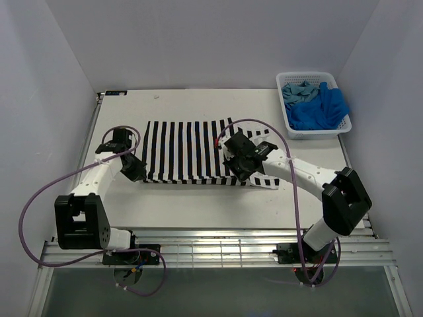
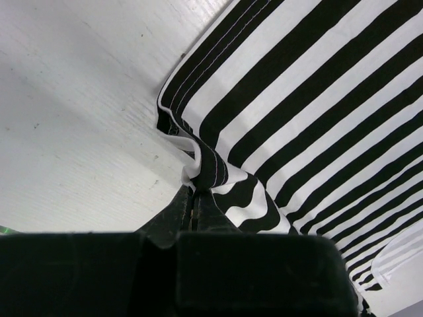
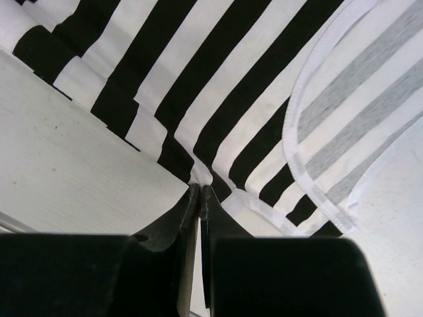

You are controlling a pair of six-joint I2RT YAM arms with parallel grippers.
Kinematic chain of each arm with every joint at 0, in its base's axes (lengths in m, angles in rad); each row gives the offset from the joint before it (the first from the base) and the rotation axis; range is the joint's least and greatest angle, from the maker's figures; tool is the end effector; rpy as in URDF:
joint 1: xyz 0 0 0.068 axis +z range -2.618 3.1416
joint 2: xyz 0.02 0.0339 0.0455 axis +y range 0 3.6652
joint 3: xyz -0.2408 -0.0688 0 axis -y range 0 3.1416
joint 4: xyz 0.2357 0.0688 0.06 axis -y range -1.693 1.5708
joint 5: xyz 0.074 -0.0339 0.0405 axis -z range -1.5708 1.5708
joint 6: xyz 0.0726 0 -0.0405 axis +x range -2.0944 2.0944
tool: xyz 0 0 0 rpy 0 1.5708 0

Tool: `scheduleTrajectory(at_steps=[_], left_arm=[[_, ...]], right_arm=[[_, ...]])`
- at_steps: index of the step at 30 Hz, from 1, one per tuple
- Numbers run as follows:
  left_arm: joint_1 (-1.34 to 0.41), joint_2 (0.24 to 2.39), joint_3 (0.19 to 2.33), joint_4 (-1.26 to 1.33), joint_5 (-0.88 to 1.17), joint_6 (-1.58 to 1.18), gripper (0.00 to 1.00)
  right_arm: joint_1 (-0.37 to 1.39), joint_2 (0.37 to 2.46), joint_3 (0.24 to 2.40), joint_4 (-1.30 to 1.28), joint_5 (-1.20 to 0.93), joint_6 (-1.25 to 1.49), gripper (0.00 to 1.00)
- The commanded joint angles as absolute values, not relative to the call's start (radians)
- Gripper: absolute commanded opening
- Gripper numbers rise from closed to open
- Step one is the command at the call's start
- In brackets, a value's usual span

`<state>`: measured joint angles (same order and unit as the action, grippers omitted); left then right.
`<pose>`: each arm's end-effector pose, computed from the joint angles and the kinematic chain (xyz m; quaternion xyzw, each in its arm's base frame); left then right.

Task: Fold and stack the tank tops
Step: Fold the tank top

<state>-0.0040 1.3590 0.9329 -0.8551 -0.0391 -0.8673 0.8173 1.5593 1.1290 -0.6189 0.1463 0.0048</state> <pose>0.2507 0.0018 0.1657 -0.4165 0.8974 -0.0433 0.1390 0.2329 0.2328 0.1841 -0.3635 0.8926 0.0380 0.2640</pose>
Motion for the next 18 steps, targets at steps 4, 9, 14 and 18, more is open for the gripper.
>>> scheduleTrajectory(at_steps=[4,9,14,18], left_arm=[[-0.002,1.442,1.031,-0.833,-0.026,-0.832,0.0],[-0.002,1.502,1.083,-0.836,-0.022,-0.818,0.0],[-0.002,1.572,1.132,-0.841,-0.028,-0.818,0.0],[0.031,1.617,1.167,-0.851,-0.043,-0.825,0.0]], right_arm=[[0.753,1.634,1.262,-0.689,0.124,-0.098,0.08],[0.723,1.693,1.347,-0.704,0.109,-0.135,0.08],[0.71,1.765,1.417,-0.715,0.092,-0.176,0.08],[0.687,1.812,1.479,-0.718,0.11,-0.189,0.08]])
